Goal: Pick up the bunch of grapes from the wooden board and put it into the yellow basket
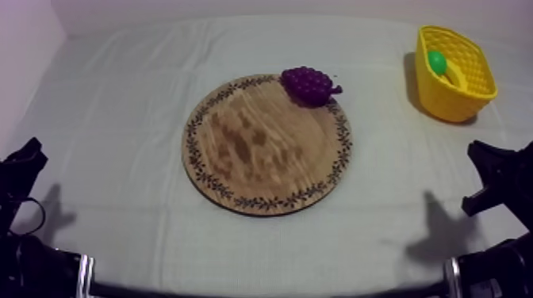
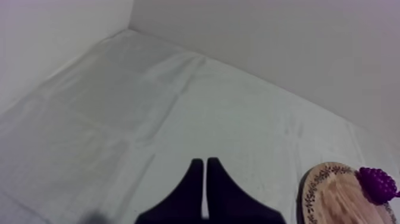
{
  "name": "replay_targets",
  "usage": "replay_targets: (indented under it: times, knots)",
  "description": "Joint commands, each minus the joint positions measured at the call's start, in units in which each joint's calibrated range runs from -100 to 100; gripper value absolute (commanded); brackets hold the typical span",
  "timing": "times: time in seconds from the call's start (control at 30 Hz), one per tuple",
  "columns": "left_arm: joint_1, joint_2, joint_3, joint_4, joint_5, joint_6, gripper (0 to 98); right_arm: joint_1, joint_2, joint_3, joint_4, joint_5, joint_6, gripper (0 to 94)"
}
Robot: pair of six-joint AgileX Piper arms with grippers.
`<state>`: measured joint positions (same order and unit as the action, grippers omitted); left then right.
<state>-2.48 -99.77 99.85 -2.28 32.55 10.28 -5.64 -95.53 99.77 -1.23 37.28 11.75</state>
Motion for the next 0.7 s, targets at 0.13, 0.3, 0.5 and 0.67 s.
replay_targets:
  times: [0.13,0.3,0.5,0.67]
  knots:
    - [-0.01,0.03,0.04,0.01,0.03,-0.03,0.0,7.21,-0.14,-0.11,-0.34,0.95,3.84,0.4]
    - [-0.01,0.03,0.04,0.01,0.03,-0.03,0.0,7.48,-0.14,-0.11,-0.34,0.95,5.08,0.4]
    - [-0.01,0.03,0.04,0.01,0.03,-0.02,0.0,6.86,-0.14,-0.11,-0.31,0.95,3.98,0.4]
    - [-0.01,0.03,0.04,0.01,0.03,-0.04,0.0,6.47,0.15,-0.13,0.32,1.63,8.10,0.3]
